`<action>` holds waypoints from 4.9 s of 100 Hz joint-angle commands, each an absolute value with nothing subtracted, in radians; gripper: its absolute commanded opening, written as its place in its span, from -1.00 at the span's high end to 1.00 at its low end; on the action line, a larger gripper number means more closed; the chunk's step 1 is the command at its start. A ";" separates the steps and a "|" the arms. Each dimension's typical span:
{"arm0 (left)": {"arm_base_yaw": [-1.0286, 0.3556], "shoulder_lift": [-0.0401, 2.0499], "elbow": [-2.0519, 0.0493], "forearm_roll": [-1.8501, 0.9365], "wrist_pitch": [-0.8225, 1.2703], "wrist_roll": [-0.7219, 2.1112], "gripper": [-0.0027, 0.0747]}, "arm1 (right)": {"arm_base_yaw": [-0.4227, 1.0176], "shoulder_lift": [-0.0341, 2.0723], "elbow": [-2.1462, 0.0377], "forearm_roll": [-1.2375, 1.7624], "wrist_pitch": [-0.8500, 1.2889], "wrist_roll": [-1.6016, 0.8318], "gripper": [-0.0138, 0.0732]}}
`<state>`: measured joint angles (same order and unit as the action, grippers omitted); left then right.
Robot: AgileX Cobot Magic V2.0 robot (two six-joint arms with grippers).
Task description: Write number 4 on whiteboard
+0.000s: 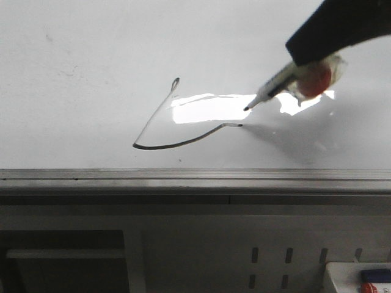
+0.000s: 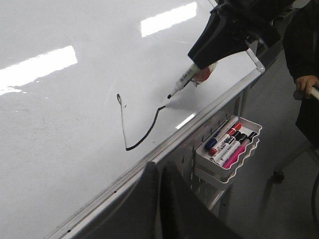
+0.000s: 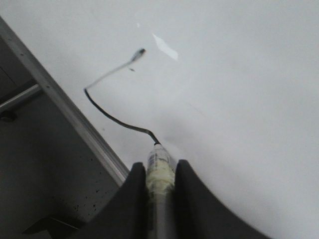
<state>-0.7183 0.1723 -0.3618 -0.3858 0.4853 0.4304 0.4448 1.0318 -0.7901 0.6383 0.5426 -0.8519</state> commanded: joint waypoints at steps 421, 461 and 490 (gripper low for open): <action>-0.741 1.006 -1.015 -0.579 0.990 0.843 0.17 | 0.986 1.089 -1.050 0.636 0.526 -1.040 0.79; -0.741 0.991 -1.093 -0.577 1.003 0.843 0.17 | 0.964 1.093 -1.056 0.596 0.537 -1.040 0.79; -0.741 0.991 -1.143 -0.574 1.097 0.842 0.17 | 0.941 1.091 -1.056 0.596 0.528 -1.040 0.79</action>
<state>-0.7332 1.0066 -1.1078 -0.5238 1.0903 0.8425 0.9488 1.1085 -1.0198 0.5745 0.6034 -1.0296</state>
